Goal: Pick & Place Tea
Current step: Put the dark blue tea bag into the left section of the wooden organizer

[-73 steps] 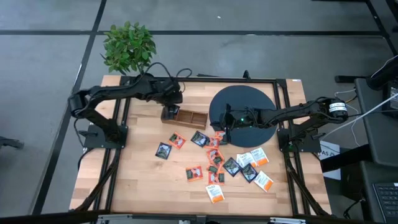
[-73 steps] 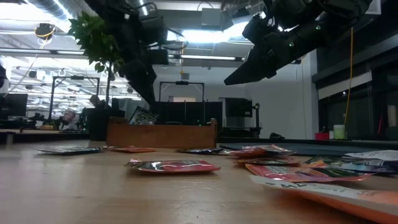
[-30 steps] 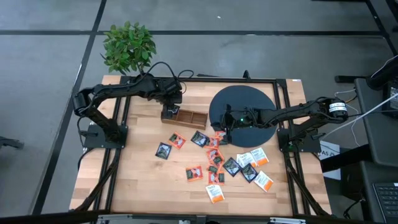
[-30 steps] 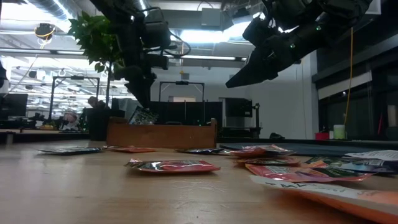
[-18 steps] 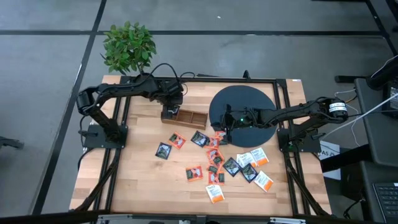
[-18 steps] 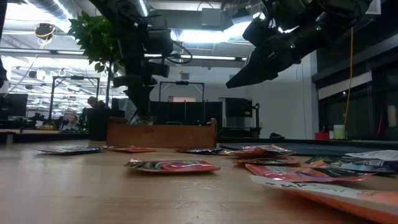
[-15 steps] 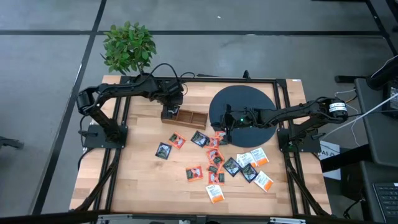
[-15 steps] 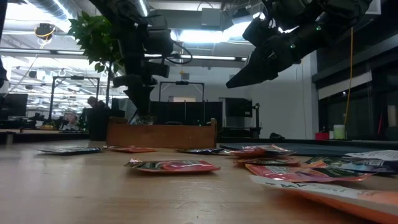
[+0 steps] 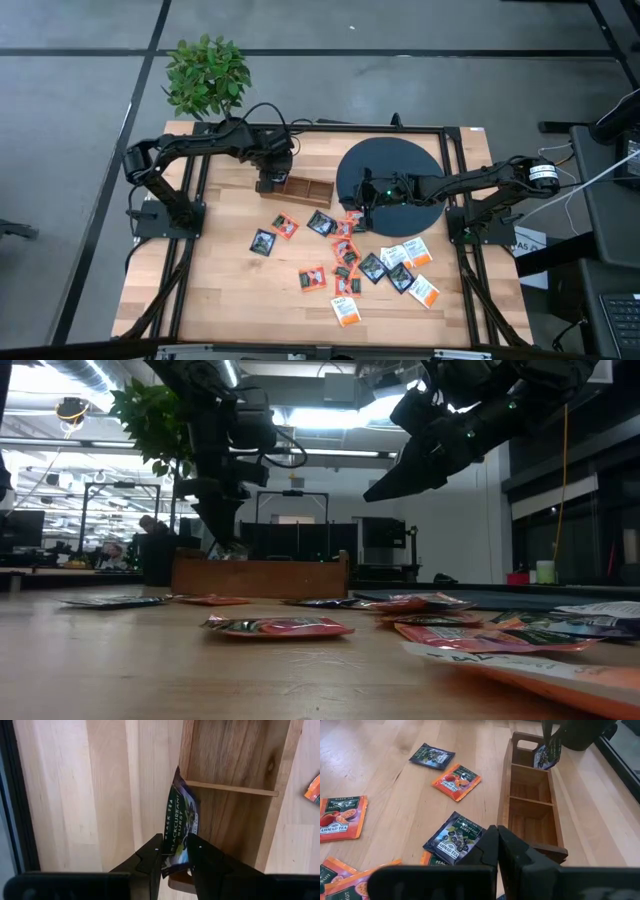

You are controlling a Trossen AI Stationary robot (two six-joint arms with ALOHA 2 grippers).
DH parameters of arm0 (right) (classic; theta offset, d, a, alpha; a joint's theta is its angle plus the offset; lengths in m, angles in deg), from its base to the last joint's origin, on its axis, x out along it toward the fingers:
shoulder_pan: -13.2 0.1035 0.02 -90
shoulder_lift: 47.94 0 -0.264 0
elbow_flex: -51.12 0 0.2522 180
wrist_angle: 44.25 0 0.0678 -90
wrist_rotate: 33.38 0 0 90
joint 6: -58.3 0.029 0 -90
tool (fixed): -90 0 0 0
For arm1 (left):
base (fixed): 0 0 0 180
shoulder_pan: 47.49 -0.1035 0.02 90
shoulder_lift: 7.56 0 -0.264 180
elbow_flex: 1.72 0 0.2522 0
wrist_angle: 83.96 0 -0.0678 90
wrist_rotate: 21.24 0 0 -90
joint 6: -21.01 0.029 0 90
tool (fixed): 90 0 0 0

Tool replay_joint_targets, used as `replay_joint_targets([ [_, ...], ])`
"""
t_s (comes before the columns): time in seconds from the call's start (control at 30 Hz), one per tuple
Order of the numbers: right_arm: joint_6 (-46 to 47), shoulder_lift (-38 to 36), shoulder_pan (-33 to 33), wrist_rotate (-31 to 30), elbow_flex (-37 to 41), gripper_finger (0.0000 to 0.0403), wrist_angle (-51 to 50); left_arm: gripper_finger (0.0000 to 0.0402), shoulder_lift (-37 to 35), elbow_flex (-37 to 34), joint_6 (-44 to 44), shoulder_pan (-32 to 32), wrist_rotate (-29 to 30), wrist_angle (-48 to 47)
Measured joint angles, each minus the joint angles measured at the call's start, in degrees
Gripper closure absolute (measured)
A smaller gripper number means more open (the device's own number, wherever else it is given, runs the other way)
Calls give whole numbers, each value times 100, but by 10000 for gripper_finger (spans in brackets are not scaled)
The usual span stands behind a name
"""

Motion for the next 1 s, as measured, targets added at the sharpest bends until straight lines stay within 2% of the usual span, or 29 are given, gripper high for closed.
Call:
replay_joint_targets([
  [0.33,-2,0,1,0,0,394,2,323,0,0,88,1,5,5],
  [0.63,-22,-1,-1,0,0,394,2,396,0,0,199,0,9,6],
  [1.0,-22,-2,1,0,0,394,1,399,-10,0,122,0,7,-60],
])
